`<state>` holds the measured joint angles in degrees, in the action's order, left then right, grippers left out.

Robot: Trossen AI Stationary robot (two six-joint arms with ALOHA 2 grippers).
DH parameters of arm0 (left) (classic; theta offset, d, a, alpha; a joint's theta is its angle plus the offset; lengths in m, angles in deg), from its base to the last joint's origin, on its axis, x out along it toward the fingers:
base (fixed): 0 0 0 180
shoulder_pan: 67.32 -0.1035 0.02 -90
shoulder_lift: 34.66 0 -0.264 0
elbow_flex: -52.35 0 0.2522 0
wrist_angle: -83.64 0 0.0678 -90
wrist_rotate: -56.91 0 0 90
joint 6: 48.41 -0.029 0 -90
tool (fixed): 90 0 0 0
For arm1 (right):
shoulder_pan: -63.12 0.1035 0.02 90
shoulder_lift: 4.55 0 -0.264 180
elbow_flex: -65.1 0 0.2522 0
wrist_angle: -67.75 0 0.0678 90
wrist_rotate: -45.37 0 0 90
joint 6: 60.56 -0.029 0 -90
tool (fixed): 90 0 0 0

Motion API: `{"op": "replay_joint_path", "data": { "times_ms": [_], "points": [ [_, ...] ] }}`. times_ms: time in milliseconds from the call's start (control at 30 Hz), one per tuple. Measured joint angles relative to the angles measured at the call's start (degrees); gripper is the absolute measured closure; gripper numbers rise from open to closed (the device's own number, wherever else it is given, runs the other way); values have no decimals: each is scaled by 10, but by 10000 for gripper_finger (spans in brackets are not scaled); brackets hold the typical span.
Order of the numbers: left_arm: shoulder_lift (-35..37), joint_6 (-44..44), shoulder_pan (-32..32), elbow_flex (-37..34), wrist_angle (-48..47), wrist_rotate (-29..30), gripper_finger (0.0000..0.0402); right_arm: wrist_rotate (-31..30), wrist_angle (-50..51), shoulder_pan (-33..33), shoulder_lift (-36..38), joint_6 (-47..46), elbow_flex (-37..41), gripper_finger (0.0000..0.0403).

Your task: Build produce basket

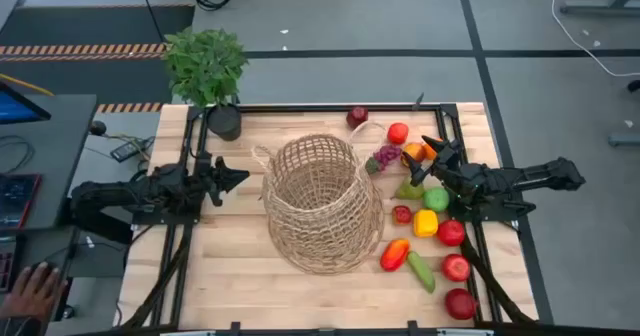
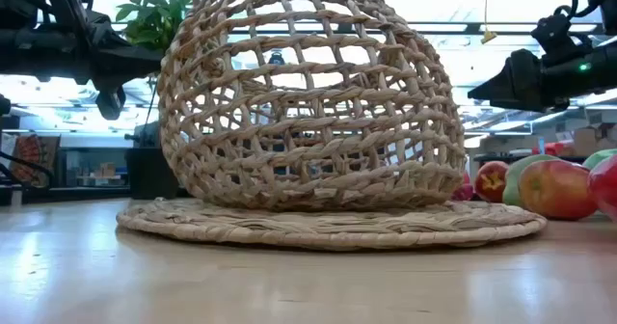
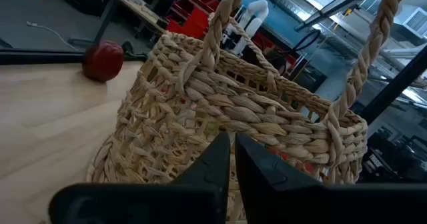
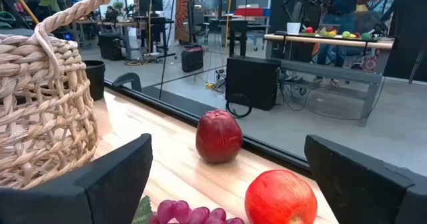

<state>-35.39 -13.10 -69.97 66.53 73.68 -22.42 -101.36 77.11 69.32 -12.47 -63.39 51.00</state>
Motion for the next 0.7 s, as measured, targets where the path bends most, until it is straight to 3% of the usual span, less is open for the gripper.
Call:
{"op": "replay_joint_path", "data": {
  "times_ms": [700],
  "points": [
    [0,0,0,0,0,0,366,0,0,0,0,0,0,7]
  ]
}}
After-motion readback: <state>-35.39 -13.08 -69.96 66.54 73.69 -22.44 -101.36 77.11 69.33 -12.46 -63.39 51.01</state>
